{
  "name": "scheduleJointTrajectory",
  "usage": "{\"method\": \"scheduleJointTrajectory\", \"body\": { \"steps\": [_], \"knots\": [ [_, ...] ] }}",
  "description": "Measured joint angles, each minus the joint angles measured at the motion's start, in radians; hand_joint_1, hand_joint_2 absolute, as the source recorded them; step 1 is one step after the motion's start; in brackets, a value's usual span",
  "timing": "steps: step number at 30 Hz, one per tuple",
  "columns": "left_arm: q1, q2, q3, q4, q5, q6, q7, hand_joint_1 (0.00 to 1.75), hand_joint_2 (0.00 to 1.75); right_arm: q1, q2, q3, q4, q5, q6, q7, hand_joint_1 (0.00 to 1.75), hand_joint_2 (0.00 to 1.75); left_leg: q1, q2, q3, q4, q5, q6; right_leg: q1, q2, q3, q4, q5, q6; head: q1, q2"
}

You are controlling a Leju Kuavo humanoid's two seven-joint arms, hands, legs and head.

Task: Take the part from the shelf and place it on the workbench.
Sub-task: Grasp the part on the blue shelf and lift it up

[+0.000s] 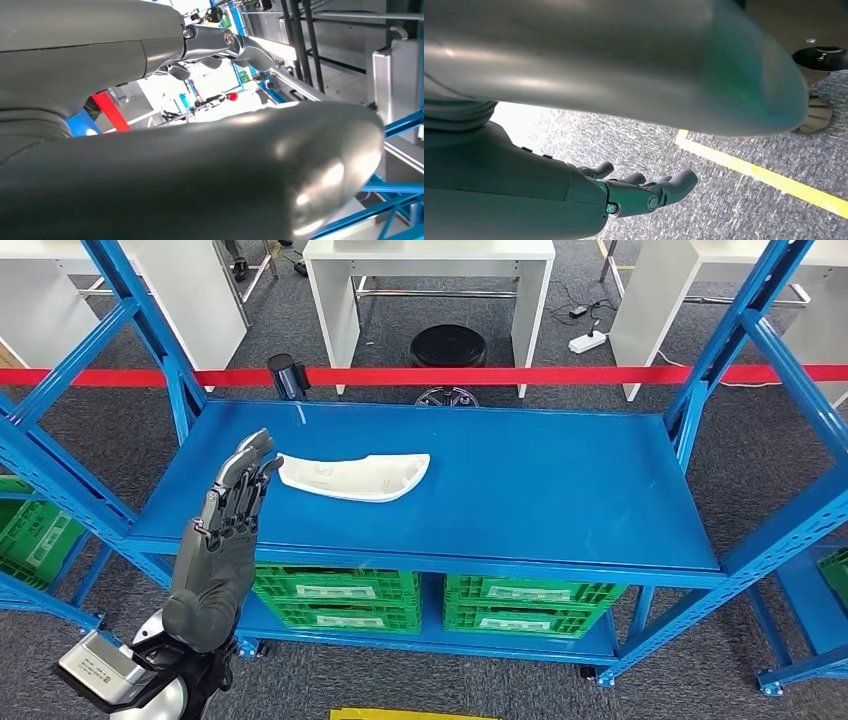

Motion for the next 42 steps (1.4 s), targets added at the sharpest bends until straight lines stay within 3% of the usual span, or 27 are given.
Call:
{"method": "scheduleJointTrajectory", "body": {
  "steps": [1,2,3,5,6,10,12,14,15,16,17,19,21,24,26,29,30,31,32,34,35,37,40,42],
  "knots": [
    [0.0,0.002,0.0,0.002,0.0,0.0,0.0,0.0,0.0,0.001,0.0,0.0,0.0,0.0,0.0,0.0,0.0,0.0,0.002,0.001,-0.003,-0.011,0.025,-0.002,-0.001,0.0,0.006,0.0,-0.005,0.002,0.0,0.0],
    [0.0,0.002,0.0,0.003,0.001,0.0,0.0,0.0,0.0,0.001,0.0,0.0,0.0,-0.001,0.0,0.0,0.0,0.0,0.004,0.001,0.013,-0.061,0.066,-0.003,-0.002,0.001,0.014,0.0,-0.01,0.005,-0.001,0.0],
    [-0.001,0.003,0.0,0.004,0.002,-0.001,-0.001,0.0,0.0,0.001,0.0,0.0,0.0,-0.001,0.0,0.0,0.0,0.0,0.006,0.003,0.042,-0.133,0.111,-0.003,-0.002,0.002,0.022,0.001,-0.017,0.009,-0.001,0.0],
    [-0.003,0.004,0.0,0.009,0.006,-0.003,-0.002,0.0,0.0,0.0,0.001,0.0,0.0,-0.002,0.0,0.0,0.0,0.0,0.006,0.004,0.092,-0.249,0.158,0.003,0.0,0.003,0.032,0.003,-0.03,0.02,-0.003,0.0],
    [-0.004,0.006,0.0,0.011,0.009,-0.005,-0.003,0.0,0.0,0.0,0.001,0.0,0.0,-0.003,0.0,0.0,0.0,0.0,0.005,0.004,0.103,-0.273,0.16,0.009,0.002,0.004,0.033,0.004,-0.034,0.027,-0.003,0.0],
    [-0.009,0.007,0.0,0.016,0.017,-0.008,-0.003,0.0,0.0,-0.003,0.001,-0.001,0.0,-0.003,0.0,0.006,0.0,0.0,0.003,0.001,0.111,-0.281,0.15,0.039,-0.002,0.002,0.032,0.021,-0.052,0.051,0.0,0.0],
    [-0.014,0.007,0.0,0.016,0.021,-0.009,-0.001,0.0,0.0,-0.004,0.001,-0.001,0.0,-0.001,0.002,0.015,0.0,0.0,0.005,0.004,0.117,-0.284,0.146,0.05,-0.004,0.002,-0.019,0.122,-0.099,0.058,0.004,0.0],
    [-0.016,0.007,0.0,0.018,0.022,-0.009,0.003,0.0,0.0,-0.002,0.002,-0.001,0.0,0.002,0.003,0.022,0.0,0.0,0.003,0.004,0.12,-0.284,0.14,0.056,-0.003,0.002,-0.105,0.262,-0.15,0.061,0.008,0.0],
    [-0.016,0.007,0.0,0.02,0.022,-0.009,0.005,0.0,0.0,-0.001,0.002,-0.001,0.0,0.002,0.003,0.024,0.0,0.0,0.002,0.003,0.123,-0.284,0.136,0.056,-0.003,0.002,-0.135,0.3,-0.15,0.061,0.008,0.0],
    [-0.016,0.007,0.0,0.02,0.022,-0.009,0.007,0.0,0.0,0.001,0.002,-0.001,0.0,0.002,0.003,0.024,0.0,0.0,0.001,0.002,0.129,-0.283,0.132,0.055,-0.003,0.002,-0.145,0.298,-0.128,0.059,0.009,0.0],
    [-0.015,0.007,0.0,0.021,0.022,-0.009,0.008,0.0,0.0,0.001,0.002,-0.001,0.0,0.002,0.003,0.023,0.0,0.0,0.001,0.0,0.136,-0.283,0.127,0.054,-0.003,0.002,-0.134,0.253,-0.087,0.056,0.01,0.0],
    [-0.016,0.007,0.0,0.021,0.022,-0.009,0.009,0.0,0.0,0.001,0.002,-0.001,0.0,0.002,0.003,0.022,0.0,0.0,-0.001,-0.001,0.151,-0.283,0.115,0.048,0.0,0.002,-0.077,0.11,-0.003,0.046,0.011,0.0],
    [-0.017,0.007,0.0,0.021,0.022,-0.009,0.01,0.0,0.0,-0.001,0.002,-0.001,0.0,0.002,0.003,0.019,0.0,0.0,-0.004,-0.001,0.157,-0.283,0.106,0.038,0.005,0.002,-0.044,0.028,0.023,0.037,0.012,0.0],
    [-0.02,0.007,0.0,0.02,0.022,-0.009,0.012,0.0,0.0,-0.001,0.003,-0.003,0.0,0.001,0.003,0.016,0.0,0.0,-0.004,-0.001,0.165,-0.289,0.099,0.021,0.005,0.003,-0.035,0.015,0.015,0.022,0.012,0.0],
    [-0.022,0.007,0.0,0.02,0.022,-0.009,0.011,0.0,0.0,0.0,0.004,-0.004,0.0,0.001,0.002,0.015,0.0,0.0,-0.004,0.0,0.151,-0.245,0.074,0.01,-0.001,0.002,-0.022,0.007,0.013,0.01,0.009,0.0],
    [-0.019,0.007,0.0,0.026,0.023,-0.009,0.01,0.0,0.0,0.0,0.005,-0.006,0.0,0.001,0.0,0.012,0.0,0.0,0.0,0.001,0.046,-0.058,0.003,0.001,-0.002,0.001,-0.009,0.005,0.003,0.0,0.003,0.0],
    [-0.018,0.008,0.0,0.029,0.023,-0.009,0.01,0.0,0.0,0.0,0.006,-0.006,0.0,0.001,0.0,0.012,0.0,0.0,0.001,0.001,0.015,-0.016,-0.001,-0.001,-0.002,0.002,-0.005,0.005,-0.001,0.0,0.003,0.0],
    [-0.018,0.008,0.0,0.032,0.023,-0.009,0.01,0.0,0.0,0.001,0.006,-0.007,0.0,0.001,0.0,0.012,0.0,0.0,0.002,0.001,0.0,-0.008,0.015,-0.003,-0.002,0.002,0.0,0.006,-0.006,0.001,0.002,0.0],
    [-0.018,0.009,0.0,0.034,0.024,-0.009,0.01,0.0,0.0,0.002,0.006,-0.007,0.0,0.001,0.0,0.013,0.0,0.0,0.003,0.001,0.004,-0.037,0.05,-0.004,-0.002,0.003,0.007,0.006,-0.011,0.003,0.001,0.0],
    [-0.018,0.01,0.0,0.039,0.022,-0.008,0.011,0.0,0.0,0.002,0.007,-0.008,0.001,0.001,0.0,0.014,0.0,0.0,0.005,0.003,0.046,-0.159,0.135,-0.002,-0.001,0.003,0.021,0.008,-0.025,0.01,0.0,0.0],
    [-0.019,0.01,0.0,0.041,0.02,-0.008,0.014,0.0,0.0,0.001,0.008,-0.008,0.001,0.002,0.0,0.015,0.0,0.0,0.005,0.003,0.068,-0.216,0.158,0.002,0.001,0.004,0.024,0.011,-0.032,0.016,-0.002,0.0],
    [-0.019,0.01,0.002,0.044,0.015,-0.005,0.02,0.0,0.0,0.0,0.008,-0.009,0.001,0.005,0.0,0.017,0.0,0.0,0.003,0.003,0.087,-0.264,0.162,0.015,0.004,0.004,0.025,0.013,-0.04,0.028,-0.001,0.0],
    [-0.021,0.011,0.005,0.046,0.008,-0.004,0.026,0.0,0.0,-0.002,0.008,-0.011,0.001,0.007,0.001,0.017,0.0,0.0,0.002,0.0,0.094,-0.272,0.154,0.036,0.002,0.003,0.027,0.019,-0.052,0.046,0.002,0.0],
    [-0.025,0.01,0.006,0.047,0.005,-0.005,0.03,0.0,0.0,-0.003,0.008,-0.013,0.001,0.006,0.002,0.014,0.0,0.0,0.005,0.003,0.105,-0.276,0.149,0.048,0.0,0.003,-0.008,0.096,-0.089,0.055,0.006,0.0]
  ]
}}
